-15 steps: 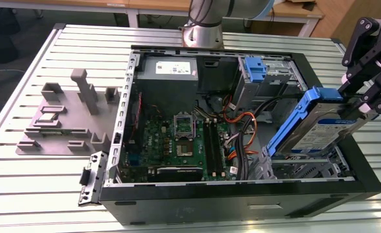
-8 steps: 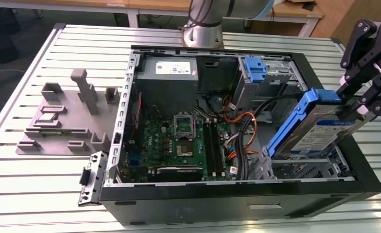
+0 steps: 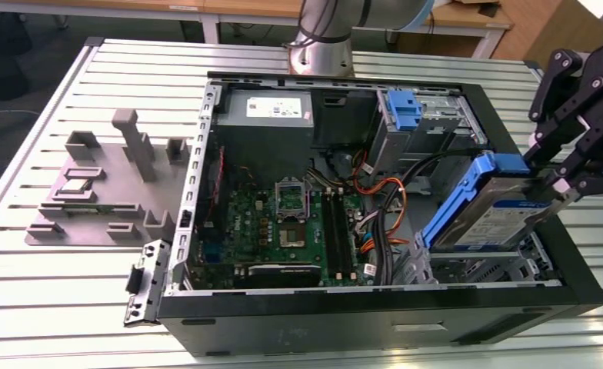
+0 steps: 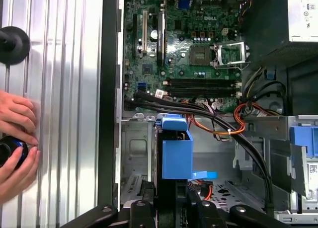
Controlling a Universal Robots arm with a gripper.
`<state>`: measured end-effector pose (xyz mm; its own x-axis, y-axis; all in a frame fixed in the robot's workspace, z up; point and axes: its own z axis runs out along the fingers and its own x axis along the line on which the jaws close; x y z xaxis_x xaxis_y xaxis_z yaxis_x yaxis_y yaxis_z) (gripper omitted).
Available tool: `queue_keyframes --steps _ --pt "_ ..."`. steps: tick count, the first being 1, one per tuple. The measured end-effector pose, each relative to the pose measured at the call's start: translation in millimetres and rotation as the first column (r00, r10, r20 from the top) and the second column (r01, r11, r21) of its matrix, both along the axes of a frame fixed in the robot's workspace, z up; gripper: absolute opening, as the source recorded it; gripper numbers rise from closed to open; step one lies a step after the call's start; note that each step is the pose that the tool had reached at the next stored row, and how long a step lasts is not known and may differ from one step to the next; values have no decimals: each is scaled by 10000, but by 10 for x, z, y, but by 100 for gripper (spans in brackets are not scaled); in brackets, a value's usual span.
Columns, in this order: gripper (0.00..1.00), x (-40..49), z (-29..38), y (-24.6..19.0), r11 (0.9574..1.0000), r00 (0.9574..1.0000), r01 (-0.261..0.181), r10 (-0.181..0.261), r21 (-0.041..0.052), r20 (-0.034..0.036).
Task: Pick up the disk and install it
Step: 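Insert the disk into the insertion slot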
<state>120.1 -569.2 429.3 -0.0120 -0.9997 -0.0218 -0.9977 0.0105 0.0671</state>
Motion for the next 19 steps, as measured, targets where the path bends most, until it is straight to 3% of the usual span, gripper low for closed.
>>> queue_keyframes --steps 11,19 --pt "35 0 -200 -24 10000 10000 1 -1 0 0" --pt "35 0 -207 -24 10000 10000 1 -1 -3 0"
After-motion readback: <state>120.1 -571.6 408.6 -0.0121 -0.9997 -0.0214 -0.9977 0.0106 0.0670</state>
